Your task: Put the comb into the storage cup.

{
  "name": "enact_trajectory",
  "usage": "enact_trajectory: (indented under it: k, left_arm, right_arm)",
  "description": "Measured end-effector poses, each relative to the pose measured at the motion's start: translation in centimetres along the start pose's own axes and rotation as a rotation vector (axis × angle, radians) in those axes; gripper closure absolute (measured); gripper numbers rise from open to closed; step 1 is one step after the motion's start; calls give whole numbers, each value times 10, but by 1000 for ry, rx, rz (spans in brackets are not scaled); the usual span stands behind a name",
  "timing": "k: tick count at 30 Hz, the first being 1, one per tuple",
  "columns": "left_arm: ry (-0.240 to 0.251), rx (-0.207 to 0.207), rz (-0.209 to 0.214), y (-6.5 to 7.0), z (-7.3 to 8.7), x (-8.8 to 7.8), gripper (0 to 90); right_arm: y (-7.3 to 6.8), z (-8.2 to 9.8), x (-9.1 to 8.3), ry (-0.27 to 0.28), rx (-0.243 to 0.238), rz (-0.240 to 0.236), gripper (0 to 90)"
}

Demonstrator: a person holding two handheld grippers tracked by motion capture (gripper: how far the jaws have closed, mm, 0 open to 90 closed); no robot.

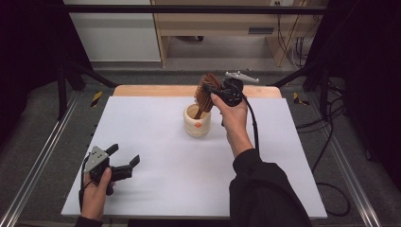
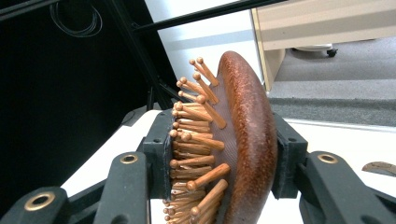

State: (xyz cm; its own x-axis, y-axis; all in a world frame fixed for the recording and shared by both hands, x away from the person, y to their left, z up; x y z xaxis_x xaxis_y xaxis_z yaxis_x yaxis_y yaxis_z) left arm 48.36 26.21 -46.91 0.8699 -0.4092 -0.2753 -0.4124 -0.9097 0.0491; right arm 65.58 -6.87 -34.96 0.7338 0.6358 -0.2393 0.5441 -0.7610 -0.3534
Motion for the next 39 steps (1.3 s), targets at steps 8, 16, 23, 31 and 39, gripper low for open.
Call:
enact_trajectory:
  k: [8, 16, 23, 31, 39]
  left_arm:
    - [0, 0, 0, 0, 0, 0, 22]
    - [0, 0, 0, 0, 0, 0, 22]
    - [0, 0, 0, 0, 0, 0, 22]
    - [1, -2, -1, 0, 0, 0, 22]
    - [1, -1, 0, 0, 0, 0, 22]
  right_arm:
    - [1, 4, 2, -7, 3, 1, 519]
    - [0, 6, 4, -13, 4, -2, 518]
    - [0, 8, 4, -16, 7, 2, 517]
    - [-1, 9, 6, -14, 8, 3, 517]
    - [-2, 10, 8, -18, 7, 3, 517]
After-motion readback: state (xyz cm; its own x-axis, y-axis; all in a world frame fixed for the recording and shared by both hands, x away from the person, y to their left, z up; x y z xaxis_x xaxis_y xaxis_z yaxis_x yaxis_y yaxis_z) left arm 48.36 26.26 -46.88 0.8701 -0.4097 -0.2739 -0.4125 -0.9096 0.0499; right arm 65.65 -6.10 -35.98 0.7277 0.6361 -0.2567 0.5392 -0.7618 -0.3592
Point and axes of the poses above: each handheld gripper's, and its own axes: x roughly forward along the jaws, z roughly out of its underside, y roughly to its right, the point moved 6 cm from there along x, roughly forward along the jaws, and after that the axes turned 6 degrees about -z, right-handed, at the moved point
